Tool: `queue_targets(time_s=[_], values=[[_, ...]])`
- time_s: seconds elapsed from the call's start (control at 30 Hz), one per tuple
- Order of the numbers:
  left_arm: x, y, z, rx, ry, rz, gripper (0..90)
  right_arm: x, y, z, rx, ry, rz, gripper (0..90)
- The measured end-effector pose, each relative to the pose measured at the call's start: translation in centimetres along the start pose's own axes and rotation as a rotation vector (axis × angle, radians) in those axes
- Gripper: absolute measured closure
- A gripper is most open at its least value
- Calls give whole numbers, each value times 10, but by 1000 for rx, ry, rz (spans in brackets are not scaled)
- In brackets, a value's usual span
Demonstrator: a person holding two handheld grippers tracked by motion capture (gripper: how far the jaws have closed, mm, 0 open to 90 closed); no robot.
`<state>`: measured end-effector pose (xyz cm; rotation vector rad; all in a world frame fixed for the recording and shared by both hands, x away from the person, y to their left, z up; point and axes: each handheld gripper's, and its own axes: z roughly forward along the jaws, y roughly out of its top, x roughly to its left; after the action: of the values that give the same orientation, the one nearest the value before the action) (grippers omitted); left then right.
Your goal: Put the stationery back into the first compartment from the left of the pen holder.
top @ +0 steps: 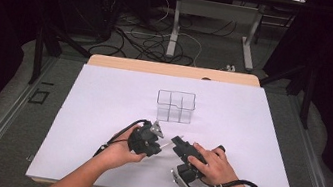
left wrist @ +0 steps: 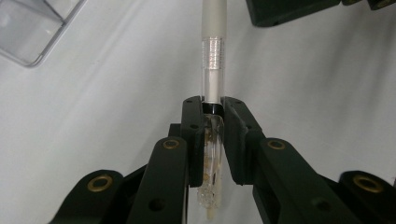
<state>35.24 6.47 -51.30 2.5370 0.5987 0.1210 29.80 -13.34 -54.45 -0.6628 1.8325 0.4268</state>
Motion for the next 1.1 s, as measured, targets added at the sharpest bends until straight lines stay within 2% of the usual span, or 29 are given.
queue_targets(time_s=[0.17, 0.2, 0.23, 0.3, 0.4, 0.43, 0.53, 0.6, 0.67, 0.73, 0.83, 0.93, 0.97, 1.1], values=[[7, -5, -3, -41, -3, -54, 794, -4, -15, 2, 16, 23, 265, 438], [8, -6, -4, -47, -3, -58, 794, -4, -19, 2, 31, 40, 342, 424], [8, -7, -4, -68, -4, -88, 794, -4, -23, 3, 28, 55, 424, 412], [10, -9, -6, -81, -8, -94, 794, -5, -32, 5, 21, 79, 544, 391], [12, -12, -9, -102, -10, -108, 794, -7, -45, 8, 46, 133, 782, 328], [13, -12, -10, -106, -13, -110, 794, -8, -49, 9, 82, 152, 860, 314], [15, -13, -13, -146, -7, -121, 794, -9, -56, 10, 107, 181, 1000, 287], [17, -13, -16, -159, -12, -144, 794, -10, -60, 10, 109, 192, 1073, 261], [20, -13, -19, -186, -4, -151, 793, -10, -63, 11, 111, 200, 1125, 233], [23, -12, -23, -217, -5, -176, 794, -10, -65, 11, 125, 217, 1185, 196], [27, -11, -29, -289, -15, -215, 793, -9, -69, 11, 127, 225, 1246, 154], [32, -10, -34, -383, 18, -226, 793, -9, -74, 11, 132, 213, 1300, 150], [34, -9, -36, -401, 24, -222, 793, -9, -76, 10, 132, 203, 1320, 149], [41, -3, -41, -473, 31, -254, 792, -8, -84, 8, 139, 207, 1401, 143]])
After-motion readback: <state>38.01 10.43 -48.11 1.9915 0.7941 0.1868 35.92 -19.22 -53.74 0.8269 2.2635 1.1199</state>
